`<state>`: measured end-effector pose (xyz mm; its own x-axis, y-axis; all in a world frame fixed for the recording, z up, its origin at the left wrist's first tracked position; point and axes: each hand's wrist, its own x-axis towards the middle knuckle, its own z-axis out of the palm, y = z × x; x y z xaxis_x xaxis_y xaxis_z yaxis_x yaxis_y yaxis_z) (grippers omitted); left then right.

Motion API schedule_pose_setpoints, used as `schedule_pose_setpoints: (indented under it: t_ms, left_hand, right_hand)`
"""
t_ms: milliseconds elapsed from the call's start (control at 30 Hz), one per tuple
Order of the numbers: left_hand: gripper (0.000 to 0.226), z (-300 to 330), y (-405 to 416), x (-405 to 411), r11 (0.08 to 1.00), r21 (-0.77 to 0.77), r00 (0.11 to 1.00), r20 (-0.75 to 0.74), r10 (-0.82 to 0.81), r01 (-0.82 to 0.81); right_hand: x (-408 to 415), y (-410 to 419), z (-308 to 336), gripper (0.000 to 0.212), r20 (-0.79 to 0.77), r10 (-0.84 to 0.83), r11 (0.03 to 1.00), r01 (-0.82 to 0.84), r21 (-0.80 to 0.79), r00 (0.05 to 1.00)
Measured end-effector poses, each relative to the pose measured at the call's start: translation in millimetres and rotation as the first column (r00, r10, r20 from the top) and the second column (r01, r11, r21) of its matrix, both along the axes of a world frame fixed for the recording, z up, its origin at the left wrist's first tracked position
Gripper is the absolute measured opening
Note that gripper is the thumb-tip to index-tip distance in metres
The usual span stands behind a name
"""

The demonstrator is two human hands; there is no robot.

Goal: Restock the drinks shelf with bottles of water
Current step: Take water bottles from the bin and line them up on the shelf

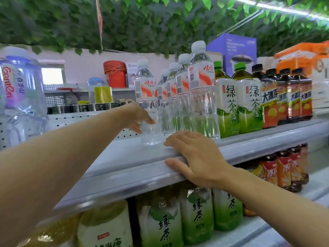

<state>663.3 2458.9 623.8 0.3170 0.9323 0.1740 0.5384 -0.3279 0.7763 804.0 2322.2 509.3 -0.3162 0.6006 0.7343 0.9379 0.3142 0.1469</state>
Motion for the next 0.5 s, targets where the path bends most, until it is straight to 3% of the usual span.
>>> schedule_pose_setpoints:
  t_ms: [500]
  left_hand:
    - [0.07, 0.3, 77.2, 45.6, 0.992, 0.016, 0.992, -0.012, 0.125, -0.125]
  right_hand:
    - [1.6, 3.2, -3.3, 0.053, -0.031, 0.003, 0.998, -0.001, 0.069, 1.0]
